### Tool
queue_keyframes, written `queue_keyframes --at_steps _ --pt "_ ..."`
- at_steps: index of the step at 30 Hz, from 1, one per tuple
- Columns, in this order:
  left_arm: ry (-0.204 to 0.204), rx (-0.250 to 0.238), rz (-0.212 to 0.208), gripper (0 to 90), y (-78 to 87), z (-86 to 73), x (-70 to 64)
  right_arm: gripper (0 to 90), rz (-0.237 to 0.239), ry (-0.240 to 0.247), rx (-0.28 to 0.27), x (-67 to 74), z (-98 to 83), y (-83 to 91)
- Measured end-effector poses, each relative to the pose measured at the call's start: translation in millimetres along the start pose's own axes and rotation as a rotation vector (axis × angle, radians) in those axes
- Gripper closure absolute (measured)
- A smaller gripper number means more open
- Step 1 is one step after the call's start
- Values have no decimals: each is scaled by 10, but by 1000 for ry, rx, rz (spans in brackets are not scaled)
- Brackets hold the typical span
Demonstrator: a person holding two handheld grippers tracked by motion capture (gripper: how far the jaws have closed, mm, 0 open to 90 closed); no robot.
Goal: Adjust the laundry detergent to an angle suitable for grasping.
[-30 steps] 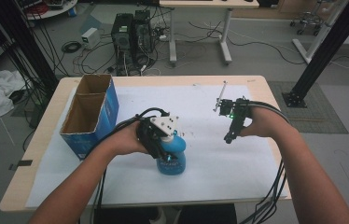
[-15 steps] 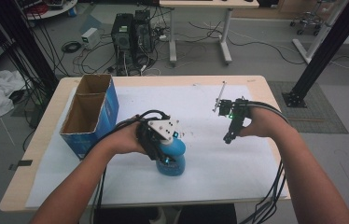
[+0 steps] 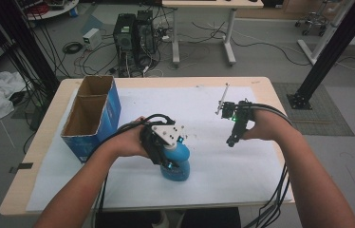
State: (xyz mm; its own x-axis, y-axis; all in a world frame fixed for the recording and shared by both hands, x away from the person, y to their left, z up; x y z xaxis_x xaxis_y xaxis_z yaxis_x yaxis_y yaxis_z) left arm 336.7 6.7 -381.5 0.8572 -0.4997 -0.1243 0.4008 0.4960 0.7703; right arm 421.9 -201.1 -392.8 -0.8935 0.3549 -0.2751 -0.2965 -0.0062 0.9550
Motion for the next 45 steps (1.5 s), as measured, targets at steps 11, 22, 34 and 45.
queue_keyframes --at_steps 11,22,34,45 --pt "18 -10 -19 383 -39 11 33 12 1 -7 -3 2 -20 -4" --pt "87 -18 -35 374 -38 21 50 12 0 -5 -4 3 -20 -4" --pt "116 -77 -26 306 41 74 26 12 1 -9 -5 1 -18 -4" --pt "186 -120 26 247 200 115 -13 12 5 -4 -9 5 26 -21"
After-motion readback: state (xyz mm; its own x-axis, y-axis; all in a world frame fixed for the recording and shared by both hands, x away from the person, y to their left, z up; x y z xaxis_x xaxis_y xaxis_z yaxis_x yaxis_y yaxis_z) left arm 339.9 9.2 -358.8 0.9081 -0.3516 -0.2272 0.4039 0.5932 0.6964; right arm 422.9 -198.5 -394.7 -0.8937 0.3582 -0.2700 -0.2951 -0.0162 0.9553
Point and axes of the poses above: each handheld gripper's, and its own axes: y roughly backward along the jaws, z roughly out of its top, x roughly to its left, the point moved 7 cm from there along -y, roughly forward along the jaws, and after that the axes turned 15 degrees about -z, right-handed, at the moved point
